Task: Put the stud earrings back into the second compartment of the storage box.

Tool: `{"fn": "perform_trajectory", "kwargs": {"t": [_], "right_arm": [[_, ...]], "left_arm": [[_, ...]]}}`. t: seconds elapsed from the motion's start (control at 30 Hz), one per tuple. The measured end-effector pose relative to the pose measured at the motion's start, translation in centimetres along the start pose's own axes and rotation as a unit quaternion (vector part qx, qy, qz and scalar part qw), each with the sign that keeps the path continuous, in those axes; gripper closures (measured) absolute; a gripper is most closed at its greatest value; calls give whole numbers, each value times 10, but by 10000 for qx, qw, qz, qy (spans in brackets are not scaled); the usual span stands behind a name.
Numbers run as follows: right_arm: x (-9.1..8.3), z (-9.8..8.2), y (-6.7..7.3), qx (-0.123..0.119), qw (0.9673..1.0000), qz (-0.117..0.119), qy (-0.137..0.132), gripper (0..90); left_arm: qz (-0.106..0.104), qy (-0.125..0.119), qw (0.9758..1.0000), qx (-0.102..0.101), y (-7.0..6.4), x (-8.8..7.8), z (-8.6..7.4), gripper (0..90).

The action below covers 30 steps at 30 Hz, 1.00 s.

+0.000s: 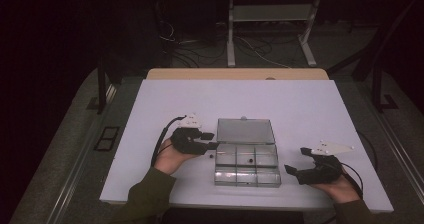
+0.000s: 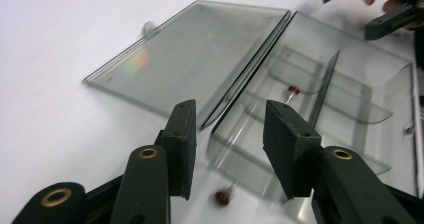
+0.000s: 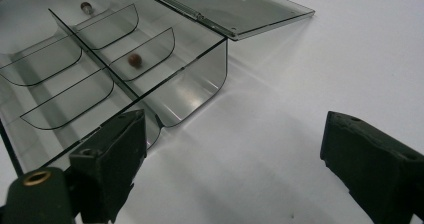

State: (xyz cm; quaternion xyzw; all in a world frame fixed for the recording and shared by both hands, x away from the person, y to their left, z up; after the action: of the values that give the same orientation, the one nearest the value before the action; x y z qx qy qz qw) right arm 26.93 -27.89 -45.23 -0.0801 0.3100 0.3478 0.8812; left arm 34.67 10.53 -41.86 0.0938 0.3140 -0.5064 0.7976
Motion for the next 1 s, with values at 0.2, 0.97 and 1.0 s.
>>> {"fn": "perform_trajectory", "kwargs": {"t": [0.2,0.97,1.0], "right_arm": [[0,0,0,0,10000,0,0,108],[0,-1,0,-6,10000,11,17,108],[0,-1,0,5,10000,12,20,108]], "left_arm": [[155,155,9998,39,4,-3,-15,620],[-304,537,9973,409,7,20,-31,662],[-326,538,9971,418,7,21,-31,664]]}}
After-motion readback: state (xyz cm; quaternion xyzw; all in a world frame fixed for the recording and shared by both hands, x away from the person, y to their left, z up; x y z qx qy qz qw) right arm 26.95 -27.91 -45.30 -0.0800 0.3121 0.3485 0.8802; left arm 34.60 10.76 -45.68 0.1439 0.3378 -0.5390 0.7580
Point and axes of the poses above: each handheld gripper's, and its own axes: x roughly forward along the jaws, z roughly out of its top, y roughly to its left, the point moved 2 cm from there along x, roughly forward along the jaws, and after that the axes turned 2 degrees about -x, right-handed, at the moved point
